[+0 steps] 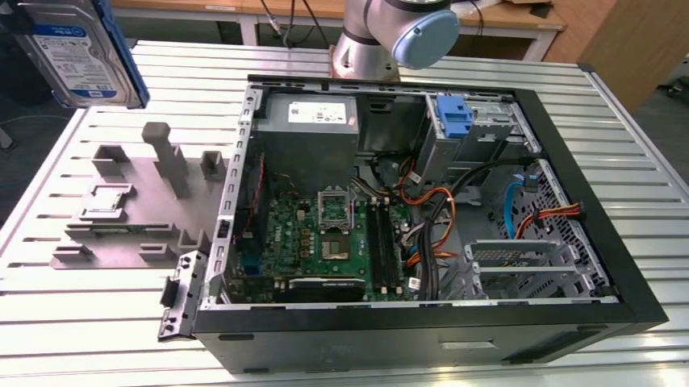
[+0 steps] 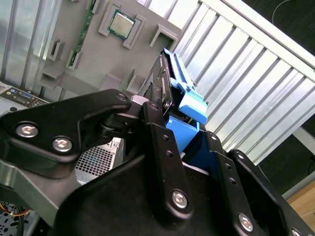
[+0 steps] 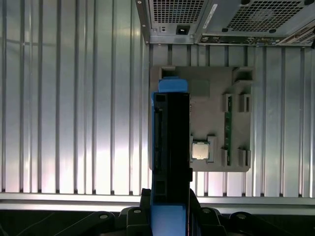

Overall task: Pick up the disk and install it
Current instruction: 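Pick up the disk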

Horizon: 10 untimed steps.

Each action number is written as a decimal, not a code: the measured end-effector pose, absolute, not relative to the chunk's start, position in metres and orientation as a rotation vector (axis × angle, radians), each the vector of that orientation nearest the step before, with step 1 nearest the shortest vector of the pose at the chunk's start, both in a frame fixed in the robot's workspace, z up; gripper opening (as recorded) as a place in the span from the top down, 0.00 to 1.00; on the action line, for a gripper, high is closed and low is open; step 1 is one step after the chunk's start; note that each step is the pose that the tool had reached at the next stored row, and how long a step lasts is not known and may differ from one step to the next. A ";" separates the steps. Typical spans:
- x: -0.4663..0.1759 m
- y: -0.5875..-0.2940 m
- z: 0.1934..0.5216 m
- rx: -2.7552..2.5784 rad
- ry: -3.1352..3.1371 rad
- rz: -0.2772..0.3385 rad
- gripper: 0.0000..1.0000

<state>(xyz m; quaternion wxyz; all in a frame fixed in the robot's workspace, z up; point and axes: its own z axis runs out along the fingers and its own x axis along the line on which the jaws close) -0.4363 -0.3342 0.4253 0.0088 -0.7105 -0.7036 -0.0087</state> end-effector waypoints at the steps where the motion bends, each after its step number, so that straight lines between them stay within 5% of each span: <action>1: -0.436 -0.334 0.426 -2.220 -2.198 -0.027 0.63; 10: -0.436 -0.334 0.430 -2.220 -2.198 -0.027 0.63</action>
